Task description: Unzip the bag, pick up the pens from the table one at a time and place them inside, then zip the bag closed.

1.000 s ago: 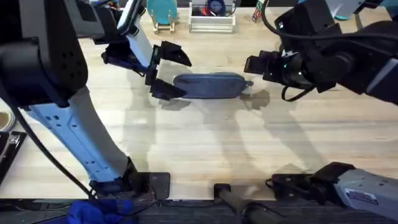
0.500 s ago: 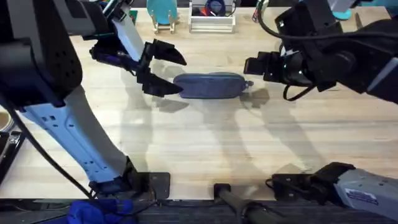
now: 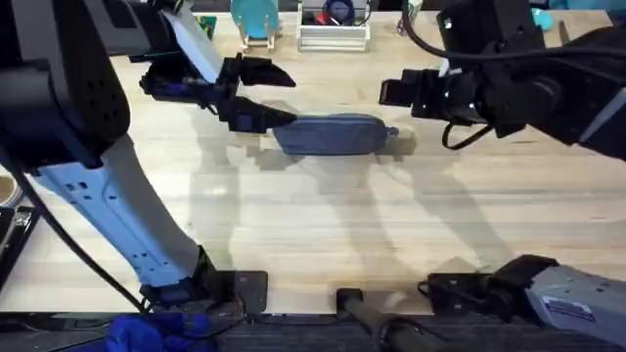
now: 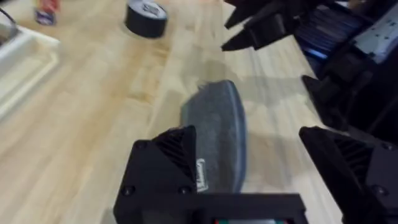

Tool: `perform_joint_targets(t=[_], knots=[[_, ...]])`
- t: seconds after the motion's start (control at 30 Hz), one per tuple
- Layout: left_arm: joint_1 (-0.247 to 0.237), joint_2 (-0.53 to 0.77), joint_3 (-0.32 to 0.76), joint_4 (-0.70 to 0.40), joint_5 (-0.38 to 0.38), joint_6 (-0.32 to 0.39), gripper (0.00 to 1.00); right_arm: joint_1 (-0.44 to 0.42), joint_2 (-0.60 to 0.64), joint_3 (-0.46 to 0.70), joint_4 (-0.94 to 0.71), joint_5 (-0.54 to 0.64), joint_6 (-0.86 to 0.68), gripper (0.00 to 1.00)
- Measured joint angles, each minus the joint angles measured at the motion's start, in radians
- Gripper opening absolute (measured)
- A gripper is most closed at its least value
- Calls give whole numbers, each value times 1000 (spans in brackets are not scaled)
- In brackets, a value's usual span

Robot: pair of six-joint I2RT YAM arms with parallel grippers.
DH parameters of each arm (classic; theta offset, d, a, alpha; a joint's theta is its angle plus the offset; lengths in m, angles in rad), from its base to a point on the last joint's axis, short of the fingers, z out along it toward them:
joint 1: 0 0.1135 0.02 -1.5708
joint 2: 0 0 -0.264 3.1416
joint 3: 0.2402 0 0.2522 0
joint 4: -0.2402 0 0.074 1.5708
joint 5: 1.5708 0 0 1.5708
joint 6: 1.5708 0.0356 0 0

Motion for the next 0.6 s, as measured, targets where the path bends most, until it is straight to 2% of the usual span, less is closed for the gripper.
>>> perform_joint_targets(t=[0.2,0.43,0.53,0.6], knots=[[6,0,0,30,103,-80,997,0,0,0,14,0,-13,996],[19,0,25,-8,146,-56,999,0,0,0,11,1,-43,996],[19,0,54,56,150,-50,998,0,0,0,9,0,-48,996],[19,0,70,128,150,-74,997,0,0,0,8,0,-49,995]])
